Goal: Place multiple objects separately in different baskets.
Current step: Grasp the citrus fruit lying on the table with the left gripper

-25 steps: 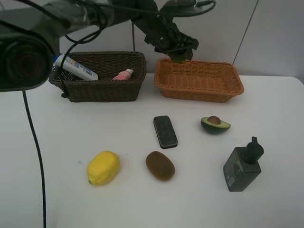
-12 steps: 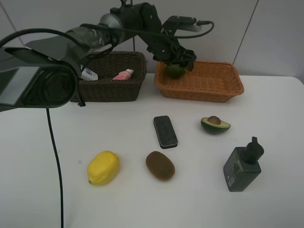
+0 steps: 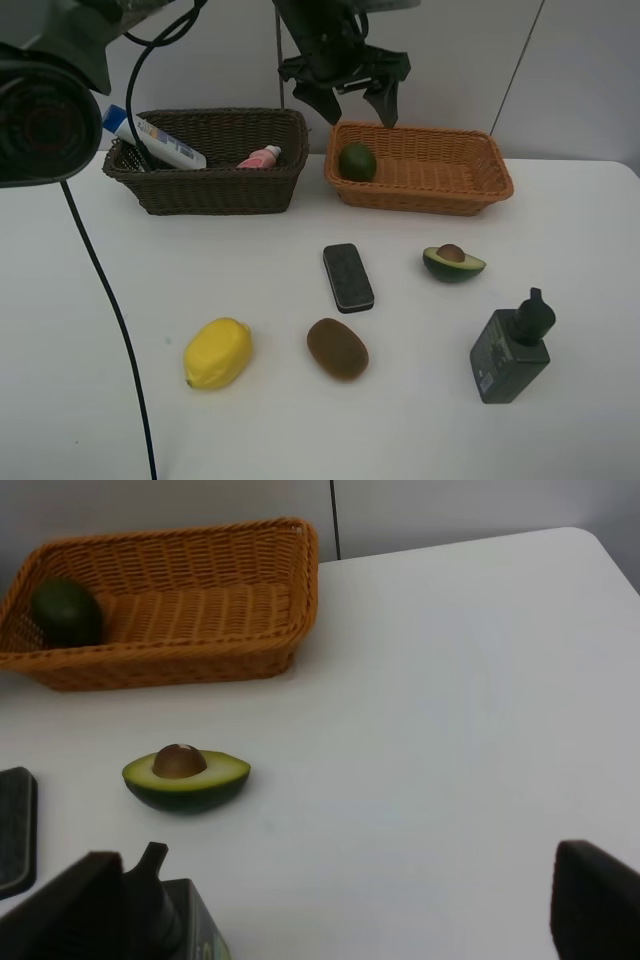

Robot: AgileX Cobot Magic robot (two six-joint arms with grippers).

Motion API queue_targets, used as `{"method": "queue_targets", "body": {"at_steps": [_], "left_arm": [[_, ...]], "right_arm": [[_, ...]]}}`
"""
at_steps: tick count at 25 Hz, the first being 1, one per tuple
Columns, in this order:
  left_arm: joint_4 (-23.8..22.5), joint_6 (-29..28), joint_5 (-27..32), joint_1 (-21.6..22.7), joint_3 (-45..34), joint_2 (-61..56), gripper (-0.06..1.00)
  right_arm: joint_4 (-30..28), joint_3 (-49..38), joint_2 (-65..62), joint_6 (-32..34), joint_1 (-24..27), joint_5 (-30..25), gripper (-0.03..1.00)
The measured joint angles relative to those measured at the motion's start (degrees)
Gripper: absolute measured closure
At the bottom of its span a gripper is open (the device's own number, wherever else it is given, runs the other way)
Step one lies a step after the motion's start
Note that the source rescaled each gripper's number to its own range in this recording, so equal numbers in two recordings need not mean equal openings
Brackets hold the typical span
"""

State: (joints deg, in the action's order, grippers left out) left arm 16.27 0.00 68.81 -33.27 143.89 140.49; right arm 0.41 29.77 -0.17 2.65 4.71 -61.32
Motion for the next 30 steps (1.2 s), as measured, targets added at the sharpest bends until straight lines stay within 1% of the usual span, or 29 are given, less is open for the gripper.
{"method": "queue_targets", "body": {"at_steps": [2, 4, 5, 7, 13, 16, 19, 21, 24, 26, 28, 30], "left_arm": [[1.85, -0.54, 0.0, -0.52, -2.23, -1.43, -0.06], [2.24, -0.67, 0.0, -1.56, -6.73, -4.71, -0.06], [2.19, -0.67, -0.05, -2.23, -10.4, -6.81, -0.06], [1.38, -0.74, -0.1, -3.4, -18.94, -13.01, -0.06], [-3.33, -1.85, -0.21, -4.98, -51.49, -34.42, -0.06], [-6.16, -1.85, -0.04, -4.98, -64.83, -42.7, -0.06], [-9.81, -0.72, -0.04, -4.98, -74.71, -47.28, -0.06], [-11.28, 0.0, -0.41, -4.98, -79.71, -47.5, -0.06], [-10.77, 3.15, -5.15, -4.98, -83.98, -45.77, -0.06], [-9.31, 5.05, -8.92, -4.98, -84.9, -43.81, -0.06], [-7.53, 6.54, -11.34, -4.98, -85.08, -41.69, -0.06], [-6.88, 7.09, -13.5, -4.98, -85.08, -39.54, -0.06]], "right_arm": [[0.0, 0.0, 0.0, 0.0, 0.0, 0.0, -0.03], [0.0, 0.0, 0.0, 0.0, 0.0, 0.0, -0.03], [0.0, 0.0, 0.0, 0.0, 0.0, 0.0, -0.03], [0.0, 0.0, 0.0, 0.0, 0.0, 0.0, -0.03], [0.0, 0.0, 0.0, 0.0, 0.0, 0.0, -0.03], [0.0, 0.0, 0.0, 0.0, 0.0, 0.0, -0.03], [0.0, 0.0, 0.0, 0.0, 0.0, 0.0, -0.03], [0.0, 0.0, 0.0, 0.0, 0.0, 0.0, -0.03], [0.0, 0.0, 0.0, 0.0, 0.0, 0.0, -0.03], [0.0, 0.0, 0.0, 0.0, 0.0, 0.0, -0.03], [0.0, 0.0, 0.0, 0.0, 0.0, 0.0, -0.03], [0.0, 0.0, 0.0, 0.0, 0.0, 0.0, -0.03]]}}
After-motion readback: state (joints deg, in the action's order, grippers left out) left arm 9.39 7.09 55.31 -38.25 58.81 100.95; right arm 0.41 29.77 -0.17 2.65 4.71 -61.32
